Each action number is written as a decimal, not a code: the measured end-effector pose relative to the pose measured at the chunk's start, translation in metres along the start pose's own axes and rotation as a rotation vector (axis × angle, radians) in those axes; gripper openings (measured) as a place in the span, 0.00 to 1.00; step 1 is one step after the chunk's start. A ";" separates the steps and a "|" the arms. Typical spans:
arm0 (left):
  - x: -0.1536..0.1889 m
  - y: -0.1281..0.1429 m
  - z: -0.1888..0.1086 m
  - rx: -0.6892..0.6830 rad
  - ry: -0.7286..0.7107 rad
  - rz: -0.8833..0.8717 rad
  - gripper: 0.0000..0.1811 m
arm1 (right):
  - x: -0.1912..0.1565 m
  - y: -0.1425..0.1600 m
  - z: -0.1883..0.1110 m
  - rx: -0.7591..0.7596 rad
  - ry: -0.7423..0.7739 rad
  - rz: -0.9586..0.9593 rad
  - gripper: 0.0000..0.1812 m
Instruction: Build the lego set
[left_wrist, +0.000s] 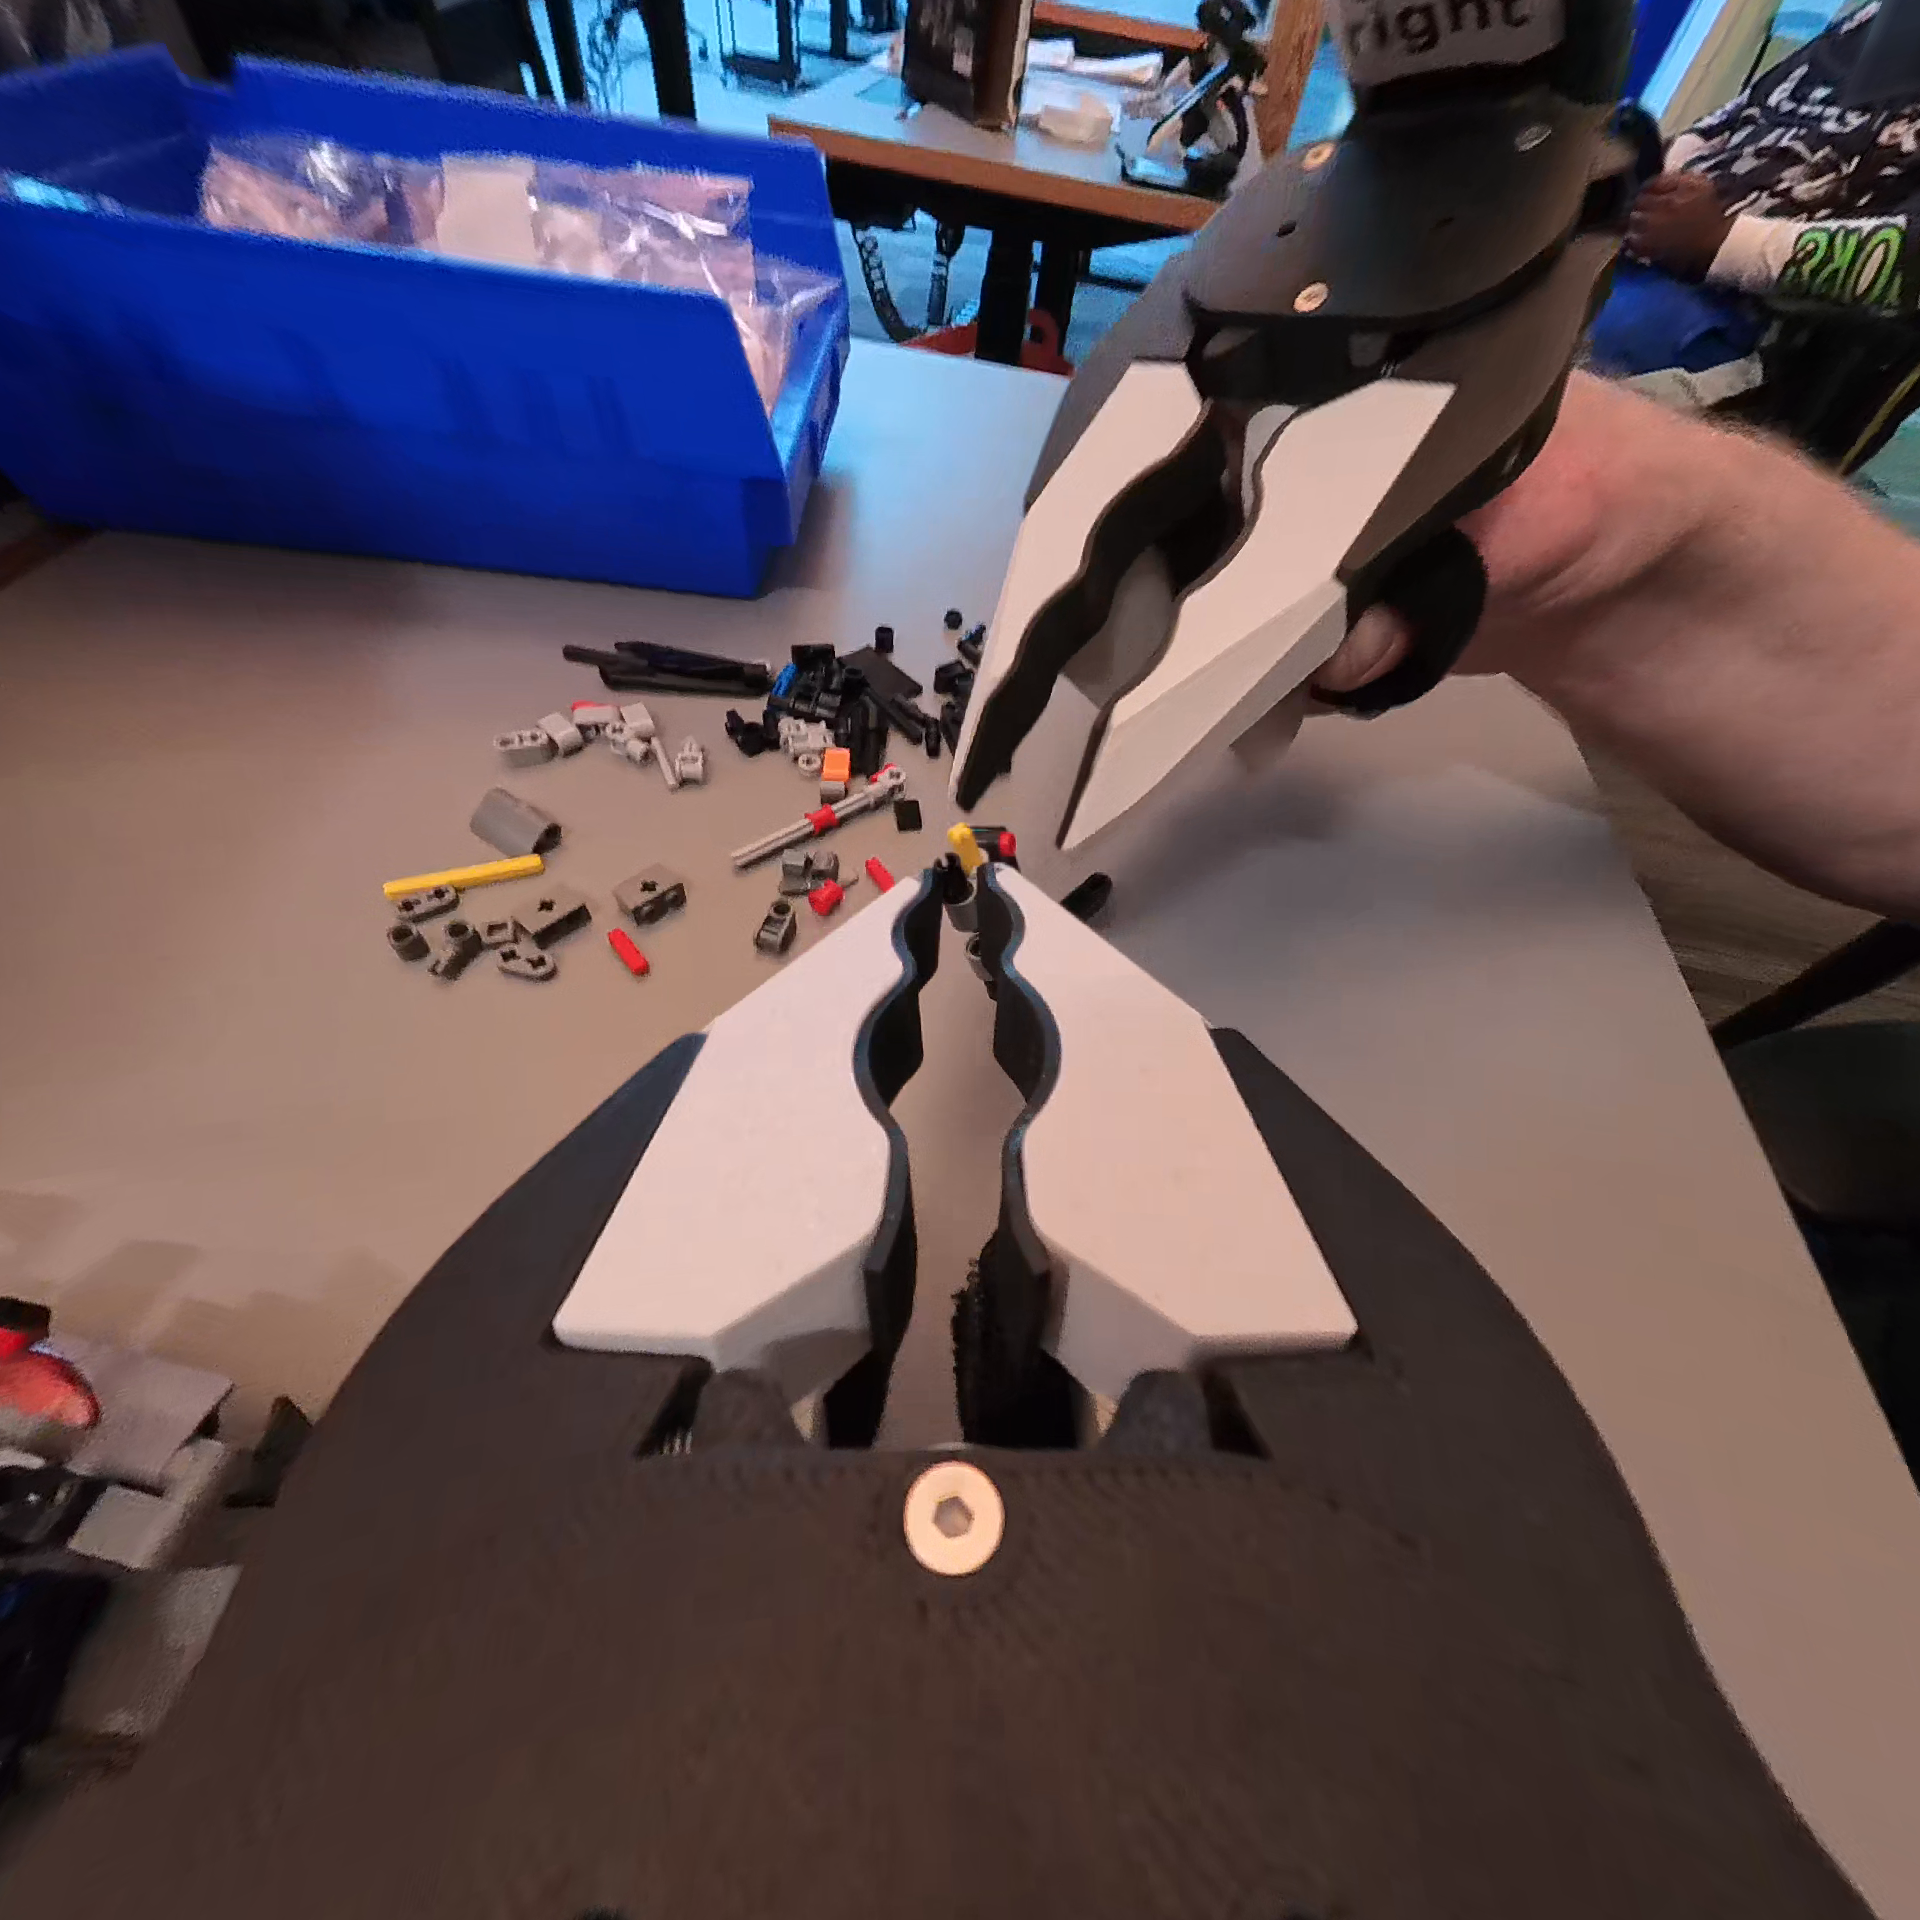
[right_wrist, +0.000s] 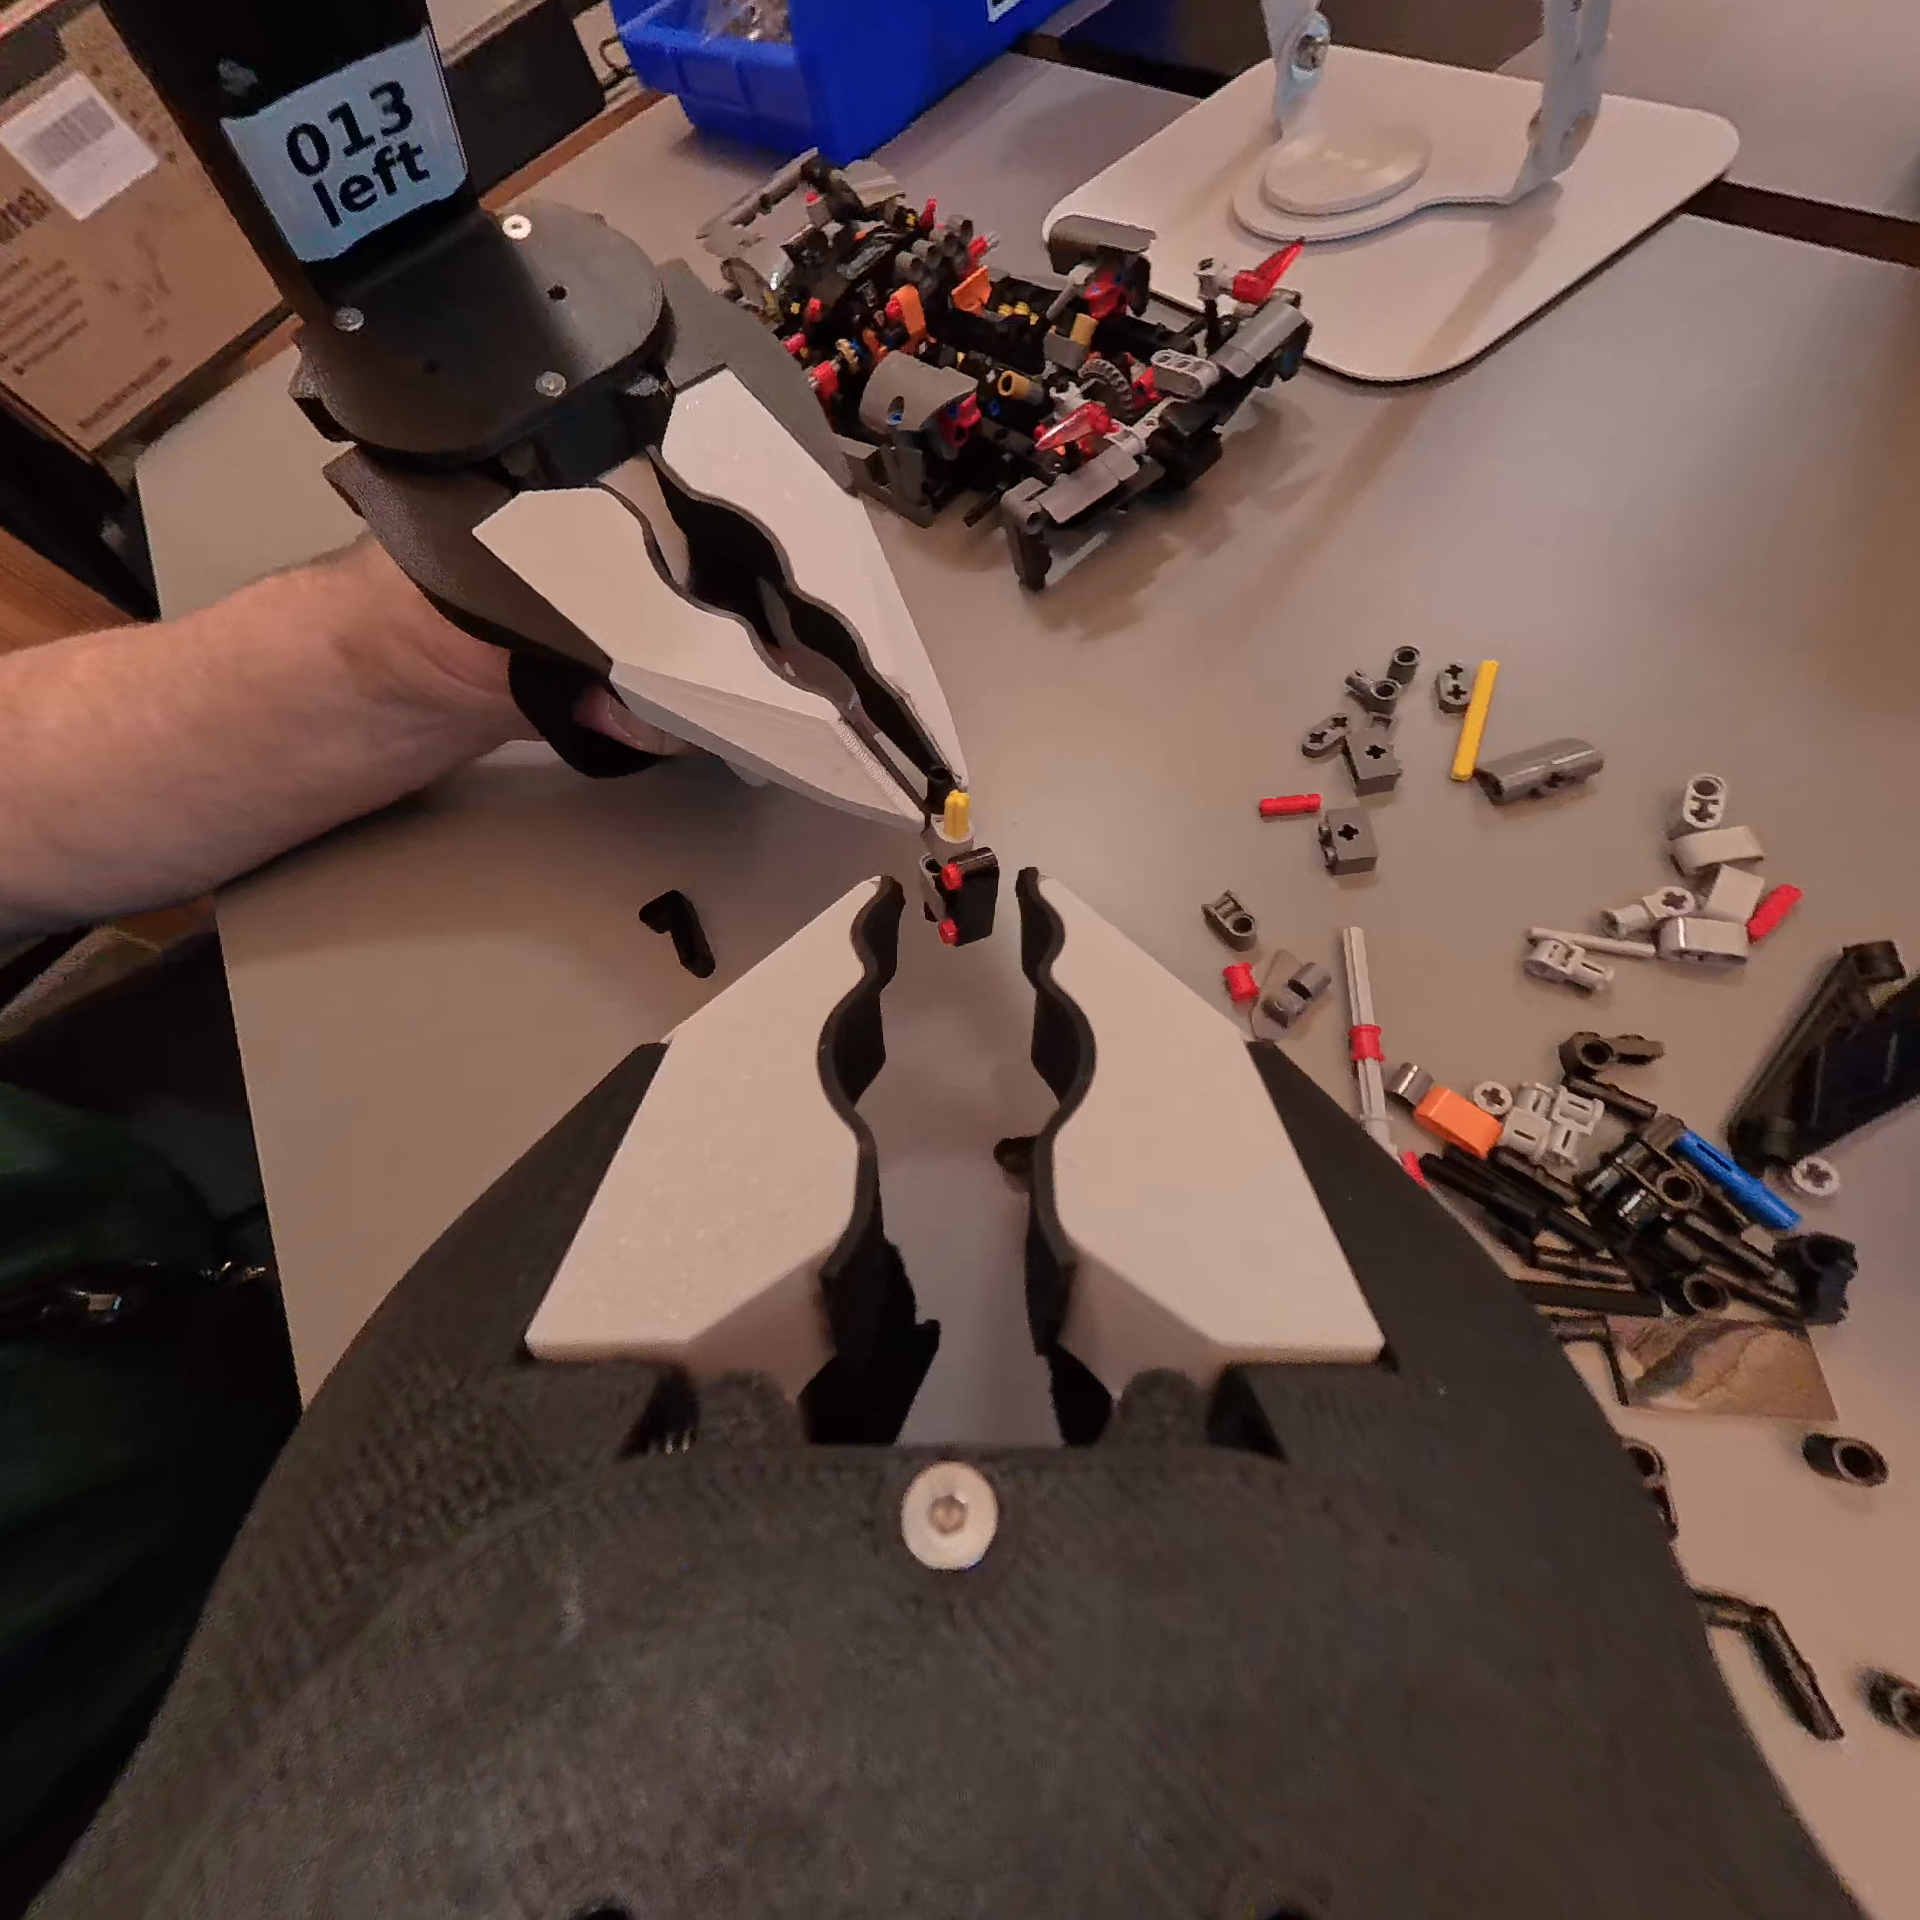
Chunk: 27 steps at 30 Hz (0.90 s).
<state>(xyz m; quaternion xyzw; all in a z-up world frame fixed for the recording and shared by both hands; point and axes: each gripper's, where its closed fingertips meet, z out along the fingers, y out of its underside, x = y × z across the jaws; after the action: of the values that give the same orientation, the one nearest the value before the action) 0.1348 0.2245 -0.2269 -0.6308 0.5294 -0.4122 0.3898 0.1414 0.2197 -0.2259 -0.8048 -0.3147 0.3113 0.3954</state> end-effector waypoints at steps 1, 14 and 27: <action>0.000 0.005 0.002 -0.026 0.008 -0.016 0.02 | 0.002 0.001 -0.002 0.006 0.006 0.004 0.13; -0.012 0.045 0.015 -0.248 -0.049 -0.075 0.03 | 0.011 0.052 -0.022 -0.104 0.095 -0.033 0.13; -0.026 0.057 0.012 -0.311 -0.124 -0.080 0.06 | 0.021 0.084 -0.008 -0.300 0.211 -0.199 0.03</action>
<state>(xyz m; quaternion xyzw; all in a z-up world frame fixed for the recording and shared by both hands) 0.1234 0.2432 -0.2867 -0.7283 0.5364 -0.3006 0.3026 0.1821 0.1913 -0.2973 -0.8477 -0.3925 0.1344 0.3305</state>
